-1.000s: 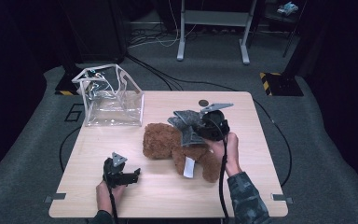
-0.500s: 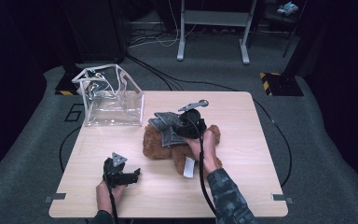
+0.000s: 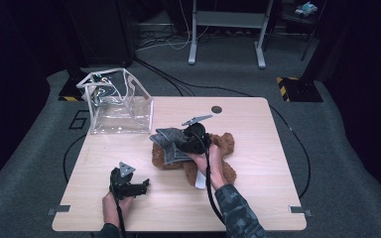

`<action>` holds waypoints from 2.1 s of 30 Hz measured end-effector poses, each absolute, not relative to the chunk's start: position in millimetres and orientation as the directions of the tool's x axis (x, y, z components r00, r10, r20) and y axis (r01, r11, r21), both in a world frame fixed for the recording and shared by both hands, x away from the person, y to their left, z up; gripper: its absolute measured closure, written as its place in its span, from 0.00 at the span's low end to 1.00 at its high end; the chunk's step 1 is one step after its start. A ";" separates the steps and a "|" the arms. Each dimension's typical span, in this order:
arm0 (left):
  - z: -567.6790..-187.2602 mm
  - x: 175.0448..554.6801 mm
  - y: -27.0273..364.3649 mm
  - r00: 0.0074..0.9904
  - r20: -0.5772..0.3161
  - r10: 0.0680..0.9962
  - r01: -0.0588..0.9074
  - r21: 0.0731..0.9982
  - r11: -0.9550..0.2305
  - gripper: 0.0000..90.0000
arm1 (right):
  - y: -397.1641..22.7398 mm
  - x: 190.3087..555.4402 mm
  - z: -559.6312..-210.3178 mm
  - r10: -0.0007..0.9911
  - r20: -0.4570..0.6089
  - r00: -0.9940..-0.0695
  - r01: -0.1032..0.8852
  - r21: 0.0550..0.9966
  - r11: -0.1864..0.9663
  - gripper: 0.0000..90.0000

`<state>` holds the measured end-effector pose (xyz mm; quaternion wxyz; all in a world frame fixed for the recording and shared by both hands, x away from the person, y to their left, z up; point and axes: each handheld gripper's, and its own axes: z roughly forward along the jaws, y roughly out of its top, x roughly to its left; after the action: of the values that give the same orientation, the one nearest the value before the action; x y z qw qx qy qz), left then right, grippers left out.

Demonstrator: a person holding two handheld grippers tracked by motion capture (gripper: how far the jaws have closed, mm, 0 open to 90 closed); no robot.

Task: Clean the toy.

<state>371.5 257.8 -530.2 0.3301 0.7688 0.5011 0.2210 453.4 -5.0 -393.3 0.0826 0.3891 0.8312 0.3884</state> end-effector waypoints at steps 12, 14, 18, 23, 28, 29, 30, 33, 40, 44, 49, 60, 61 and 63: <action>-530.3 371.8 258.0 0.401 0.012 0.916 0.622 0.731 -0.281 0.12 | 3.5 430.7 -421.8 0.655 0.188 -0.732 0.580 0.677 0.453 0.83; -530.6 371.8 257.4 0.395 0.007 0.919 0.621 0.735 -0.273 0.12 | 4.7 424.8 -428.8 0.653 0.209 -0.728 0.600 0.654 0.461 0.83; -530.6 371.9 257.4 0.394 0.008 0.919 0.621 0.735 -0.272 0.12 | 5.8 418.4 -443.1 0.639 0.229 -0.734 0.614 0.626 0.481 0.83; -530.7 371.9 257.4 0.394 0.007 0.919 0.621 0.735 -0.272 0.12 | 5.6 413.0 -459.4 0.645 0.234 -0.728 0.632 0.593 0.499 0.83; -530.9 371.6 256.8 0.390 -0.001 0.921 0.623 0.736 -0.263 0.12 | -1.4 408.2 -442.1 0.641 0.234 -0.731 0.617 0.627 0.475 0.83; -530.8 371.6 256.9 0.390 0.000 0.921 0.623 0.736 -0.264 0.12 | -4.1 408.7 -435.3 0.633 0.219 -0.742 0.595 0.649 0.474 0.83; -530.8 371.7 256.9 0.390 0.000 0.921 0.623 0.736 -0.264 0.12 | -5.3 408.1 -429.5 0.641 0.214 -0.737 0.592 0.662 0.460 0.83; -530.5 371.6 257.4 0.396 0.005 0.918 0.624 0.732 -0.273 0.12 | -12.3 411.3 -403.1 0.653 0.182 -0.735 0.556 0.712 0.428 0.83; -530.3 371.8 257.9 0.401 0.013 0.916 0.622 0.731 -0.282 0.12 | -20.2 437.7 -363.7 0.718 0.112 -0.687 0.513 0.774 0.371 0.83; -530.2 371.6 257.9 0.401 0.011 0.916 0.623 0.730 -0.282 0.12 | -16.3 454.7 -359.6 0.747 0.093 -0.658 0.516 0.778 0.359 0.83; -530.4 371.5 257.4 0.398 0.003 0.918 0.626 0.731 -0.274 0.12 | -5.8 471.0 -369.4 0.765 0.118 -0.633 0.558 0.755 0.345 0.83; -530.5 371.3 257.0 0.394 -0.002 0.919 0.627 0.732 -0.267 0.12 | 8.1 462.4 -393.3 0.723 0.126 -0.679 0.569 0.713 0.409 0.83; -530.5 371.2 257.0 0.394 -0.003 0.919 0.627 0.732 -0.267 0.12 | 7.9 459.4 -393.8 0.726 0.134 -0.675 0.576 0.711 0.404 0.83; -530.6 371.2 257.0 0.394 -0.003 0.919 0.628 0.732 -0.266 0.12 | 5.9 453.7 -396.9 0.710 0.126 -0.693 0.561 0.713 0.421 0.83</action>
<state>371.2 257.0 -530.6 0.3338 0.7652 0.5054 0.2184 453.7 5.9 -396.9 0.0974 0.3793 0.8374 0.3813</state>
